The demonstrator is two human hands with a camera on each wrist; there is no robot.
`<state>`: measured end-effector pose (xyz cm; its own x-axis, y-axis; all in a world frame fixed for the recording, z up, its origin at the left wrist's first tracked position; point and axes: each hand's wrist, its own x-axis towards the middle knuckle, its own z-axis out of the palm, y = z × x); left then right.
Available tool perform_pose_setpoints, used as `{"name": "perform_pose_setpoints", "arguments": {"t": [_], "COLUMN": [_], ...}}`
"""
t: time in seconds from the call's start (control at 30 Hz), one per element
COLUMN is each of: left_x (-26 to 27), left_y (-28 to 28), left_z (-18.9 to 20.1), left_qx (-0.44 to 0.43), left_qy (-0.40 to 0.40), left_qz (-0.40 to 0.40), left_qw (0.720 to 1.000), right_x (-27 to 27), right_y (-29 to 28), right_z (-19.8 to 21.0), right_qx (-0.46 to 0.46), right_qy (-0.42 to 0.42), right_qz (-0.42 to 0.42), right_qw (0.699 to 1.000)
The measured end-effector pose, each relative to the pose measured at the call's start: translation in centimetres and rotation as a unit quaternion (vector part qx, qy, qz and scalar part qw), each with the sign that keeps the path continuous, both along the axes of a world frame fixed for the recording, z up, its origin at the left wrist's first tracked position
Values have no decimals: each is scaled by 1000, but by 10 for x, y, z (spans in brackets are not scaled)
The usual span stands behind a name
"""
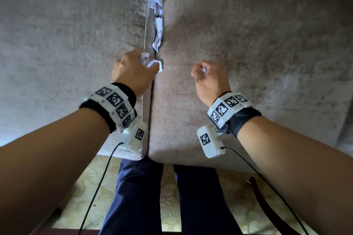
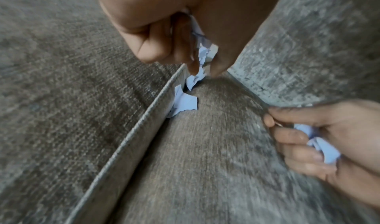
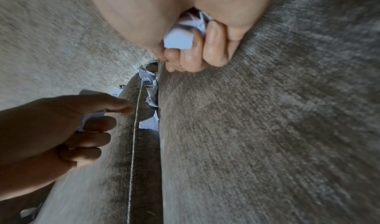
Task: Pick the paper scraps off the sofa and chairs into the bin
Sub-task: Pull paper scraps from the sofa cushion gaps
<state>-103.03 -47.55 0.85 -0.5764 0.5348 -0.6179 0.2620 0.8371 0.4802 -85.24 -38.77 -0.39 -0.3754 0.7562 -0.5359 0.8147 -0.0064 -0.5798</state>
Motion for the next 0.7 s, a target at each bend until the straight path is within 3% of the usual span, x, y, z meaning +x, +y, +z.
{"name": "perform_pose_setpoints", "arguments": {"t": [0.13, 0.53, 0.7], "left_x": [1, 6, -1], "left_y": [1, 8, 5], "left_z": [-15, -24, -24], "left_qx": [-73, -168, -126], "left_qy": [43, 108, 67], "left_qz": [-124, -206, -206], "left_qw": [989, 958, 968], "right_x": [0, -3, -12], "right_y": [2, 15, 16], "right_z": [-1, 0, -2], "right_qx": [-2, -6, -14], "right_qy": [1, -15, -8], "right_qz": [-3, 2, -2], "right_qw": [1000, 1000, 1000]}}
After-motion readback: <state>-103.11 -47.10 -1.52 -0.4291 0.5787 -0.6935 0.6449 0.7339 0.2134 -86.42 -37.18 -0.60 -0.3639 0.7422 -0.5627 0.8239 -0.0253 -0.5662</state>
